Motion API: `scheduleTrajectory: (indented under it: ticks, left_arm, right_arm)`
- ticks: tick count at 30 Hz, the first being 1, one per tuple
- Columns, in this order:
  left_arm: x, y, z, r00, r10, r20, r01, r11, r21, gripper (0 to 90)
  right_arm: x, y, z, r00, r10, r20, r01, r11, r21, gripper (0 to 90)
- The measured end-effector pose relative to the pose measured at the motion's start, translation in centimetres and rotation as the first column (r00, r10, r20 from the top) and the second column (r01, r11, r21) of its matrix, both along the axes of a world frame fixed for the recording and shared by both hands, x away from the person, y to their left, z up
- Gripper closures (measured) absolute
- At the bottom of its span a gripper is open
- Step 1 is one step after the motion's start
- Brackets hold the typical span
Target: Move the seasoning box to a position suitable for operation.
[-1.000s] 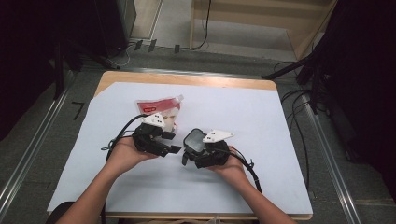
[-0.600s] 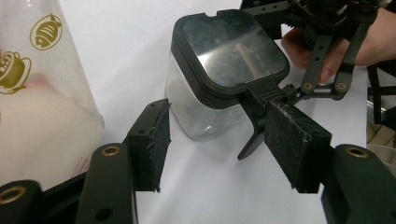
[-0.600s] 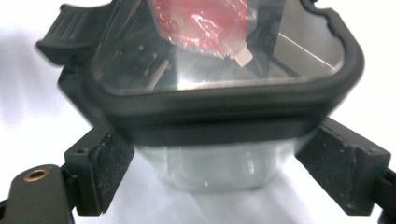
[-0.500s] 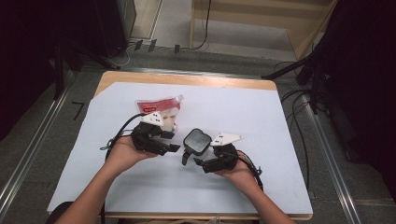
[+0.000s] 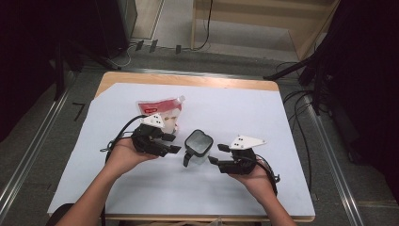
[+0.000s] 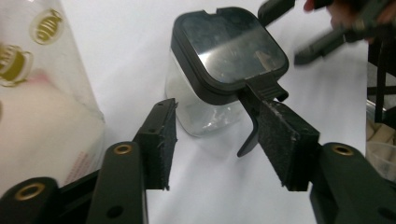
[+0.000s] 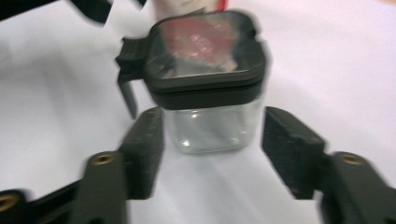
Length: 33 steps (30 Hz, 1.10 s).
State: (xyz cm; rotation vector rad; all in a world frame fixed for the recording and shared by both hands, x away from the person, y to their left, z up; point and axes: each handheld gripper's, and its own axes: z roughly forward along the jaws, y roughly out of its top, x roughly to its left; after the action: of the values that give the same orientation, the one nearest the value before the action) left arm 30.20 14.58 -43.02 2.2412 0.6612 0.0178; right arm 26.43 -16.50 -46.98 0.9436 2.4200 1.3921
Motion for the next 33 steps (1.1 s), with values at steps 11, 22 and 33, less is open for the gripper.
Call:
scheduleTrajectory:
  ticks: [11,22,33]
  left_arm:
    - [0.1,-1.0,-1.4,0.9971,-0.03,-0.069,0.033,0.9984,0.045,87.5]
    - [0.2,-2.0,-2.1,0.9958,-0.043,-0.081,0.047,0.9976,0.051,88.7]
    - [0.1,-3.1,-2.4,0.9957,-0.024,-0.089,0.029,0.998,0.056,89.9]
  right_arm:
    - [0.6,-0.5,0.4,0.9966,-0.081,-0.01,0.081,0.997,-0.015,90.0]
    - [1.0,0.9,-0.1,0.9958,-0.065,-0.065,0.064,0.998,-0.026,90.0]
    - [1.5,1.0,-0.4,0.9925,-0.07,-0.1,0.069,0.997,-0.018,90.0]
